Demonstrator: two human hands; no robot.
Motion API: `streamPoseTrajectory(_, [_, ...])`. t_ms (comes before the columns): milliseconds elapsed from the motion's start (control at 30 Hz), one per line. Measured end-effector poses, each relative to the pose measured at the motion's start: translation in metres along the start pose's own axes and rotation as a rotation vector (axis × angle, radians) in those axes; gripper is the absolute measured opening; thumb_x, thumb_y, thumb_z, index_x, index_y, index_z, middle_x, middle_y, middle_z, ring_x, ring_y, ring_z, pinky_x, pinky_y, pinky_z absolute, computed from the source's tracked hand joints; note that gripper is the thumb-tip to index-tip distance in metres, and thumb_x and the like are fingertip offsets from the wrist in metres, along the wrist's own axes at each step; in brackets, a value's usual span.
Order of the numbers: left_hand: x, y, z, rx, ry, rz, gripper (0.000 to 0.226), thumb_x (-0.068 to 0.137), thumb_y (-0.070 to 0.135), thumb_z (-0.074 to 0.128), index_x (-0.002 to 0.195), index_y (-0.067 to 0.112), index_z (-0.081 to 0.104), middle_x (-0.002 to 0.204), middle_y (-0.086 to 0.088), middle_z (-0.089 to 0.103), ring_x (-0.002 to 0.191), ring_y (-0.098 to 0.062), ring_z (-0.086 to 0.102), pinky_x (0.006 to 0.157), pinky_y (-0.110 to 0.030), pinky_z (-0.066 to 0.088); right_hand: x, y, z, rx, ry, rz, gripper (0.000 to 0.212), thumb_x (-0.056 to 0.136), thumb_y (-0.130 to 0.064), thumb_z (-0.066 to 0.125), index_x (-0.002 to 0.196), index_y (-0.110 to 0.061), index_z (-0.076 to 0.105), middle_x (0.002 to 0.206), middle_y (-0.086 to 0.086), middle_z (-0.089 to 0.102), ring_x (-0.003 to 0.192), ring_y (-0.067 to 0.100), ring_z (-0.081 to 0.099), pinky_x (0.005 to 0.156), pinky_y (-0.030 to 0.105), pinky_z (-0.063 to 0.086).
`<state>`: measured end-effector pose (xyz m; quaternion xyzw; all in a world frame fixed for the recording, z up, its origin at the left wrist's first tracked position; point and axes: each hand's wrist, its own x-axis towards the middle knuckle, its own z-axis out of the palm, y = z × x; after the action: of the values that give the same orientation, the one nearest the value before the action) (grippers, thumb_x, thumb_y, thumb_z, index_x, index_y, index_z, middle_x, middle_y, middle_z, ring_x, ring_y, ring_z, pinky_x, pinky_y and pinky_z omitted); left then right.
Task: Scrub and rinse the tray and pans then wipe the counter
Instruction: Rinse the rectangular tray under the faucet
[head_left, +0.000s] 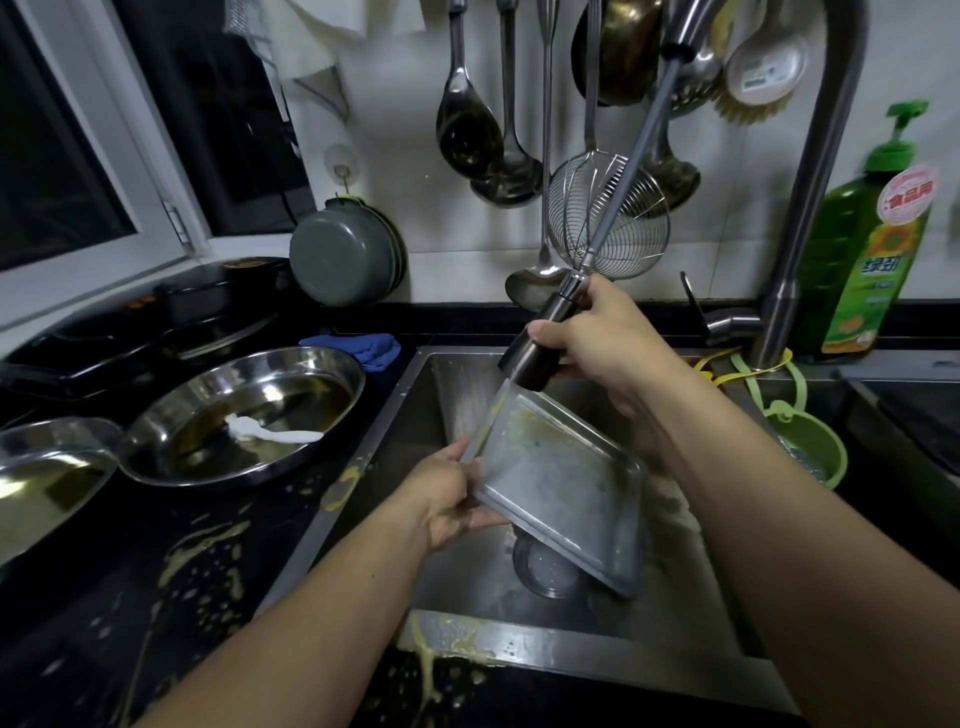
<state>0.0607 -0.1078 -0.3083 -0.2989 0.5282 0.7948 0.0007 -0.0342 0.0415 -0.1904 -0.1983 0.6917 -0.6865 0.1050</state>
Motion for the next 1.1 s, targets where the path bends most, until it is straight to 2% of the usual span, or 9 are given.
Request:
streamPoseTrajectory(133, [0.002,-0.004,0.001,0.033,0.039,0.023,0.041,0.103,0.001,0.054,0.140,0.017,0.058,0.108,-0.017,0.076,0.092,-0.040,0.076,0.069,-0.064,0.060,-0.004,-0.008,0.006,0.029,-0.028,-0.003,0.037,0.087,0.001,0.071,0.109,-0.023,0.055,0.108,0.006,0.064,0.088,0.021,0.071,0.052,0.026,0.056])
streamPoseTrajectory(233, [0.000,-0.004,0.002,0.069,0.081,0.046,0.032,0.104,0.010,0.056,0.134,0.016,0.063,0.102,-0.017,0.078,0.086,-0.038,0.076,0.058,-0.056,0.062,-0.006,-0.012,0.007,-0.015,-0.033,0.006,0.040,0.086,-0.003,0.073,0.117,-0.020,0.054,0.110,0.007,0.065,0.089,0.022,0.072,0.060,0.035,0.061])
streamPoseTrajectory(333, [0.001,-0.004,-0.001,0.091,0.104,0.050,0.028,0.104,0.011,0.054,0.130,0.015,0.063,0.099,-0.017,0.078,0.085,-0.037,0.077,0.077,-0.062,0.061,-0.009,-0.014,0.006,-0.055,-0.047,0.003,0.042,0.086,-0.007,0.073,0.120,-0.020,0.054,0.110,0.006,0.067,0.090,0.022,0.073,0.072,0.045,0.064])
streamPoseTrajectory(433, [0.001,-0.005,-0.001,0.120,0.123,0.043,0.024,0.104,0.013,0.055,0.126,0.014,0.065,0.111,-0.019,0.073,0.085,-0.038,0.077,0.077,-0.062,0.061,-0.009,-0.015,0.006,-0.041,-0.061,0.007,0.041,0.084,-0.007,0.074,0.119,-0.020,0.055,0.112,0.005,0.067,0.092,0.022,0.073,0.072,0.046,0.063])
streamPoseTrajectory(567, [0.003,-0.007,0.002,0.280,0.182,0.098,0.017,0.102,0.025,0.064,0.114,0.016,0.070,0.103,-0.015,0.075,0.078,-0.033,0.077,0.067,-0.053,0.064,-0.003,-0.015,0.010,-0.024,-0.041,0.000,0.042,0.083,-0.005,0.074,0.117,-0.020,0.054,0.115,0.004,0.064,0.095,0.021,0.070,0.063,0.040,0.063])
streamPoseTrajectory(700, [0.001,-0.007,0.002,0.302,0.194,0.099,0.018,0.102,0.020,0.061,0.119,0.019,0.069,0.101,-0.015,0.075,0.072,-0.031,0.077,0.060,-0.047,0.063,0.004,-0.010,0.007,-0.064,0.026,0.002,0.047,0.077,-0.005,0.077,0.115,-0.020,0.053,0.111,0.006,0.064,0.099,0.027,0.068,0.071,0.054,0.062])
streamPoseTrajectory(767, [0.000,-0.006,0.000,0.341,0.188,0.103,0.020,0.101,0.019,0.062,0.120,0.023,0.068,0.103,-0.013,0.075,0.078,-0.030,0.077,0.061,-0.043,0.063,0.006,-0.008,0.003,-0.098,0.041,0.002,0.048,0.074,-0.006,0.079,0.112,-0.021,0.053,0.109,0.007,0.065,0.098,0.029,0.068,0.070,0.057,0.062])
streamPoseTrajectory(900, [0.000,-0.004,-0.003,0.388,0.206,0.130,0.016,0.099,0.016,0.064,0.112,0.021,0.072,0.103,-0.010,0.073,0.091,-0.032,0.074,0.072,-0.051,0.064,0.009,-0.008,0.003,-0.117,0.043,0.008,0.051,0.071,-0.008,0.080,0.111,-0.023,0.052,0.110,0.007,0.064,0.099,0.030,0.067,0.069,0.056,0.062])
streamPoseTrajectory(1100, [0.007,-0.006,-0.004,0.423,0.250,0.178,0.016,0.095,0.008,0.068,0.108,0.016,0.074,0.101,-0.011,0.074,0.092,-0.029,0.073,0.079,-0.048,0.064,0.016,-0.007,0.002,-0.195,0.080,0.022,0.050,0.073,-0.007,0.079,0.112,-0.022,0.050,0.111,0.006,0.061,0.098,0.029,0.064,0.069,0.053,0.063])
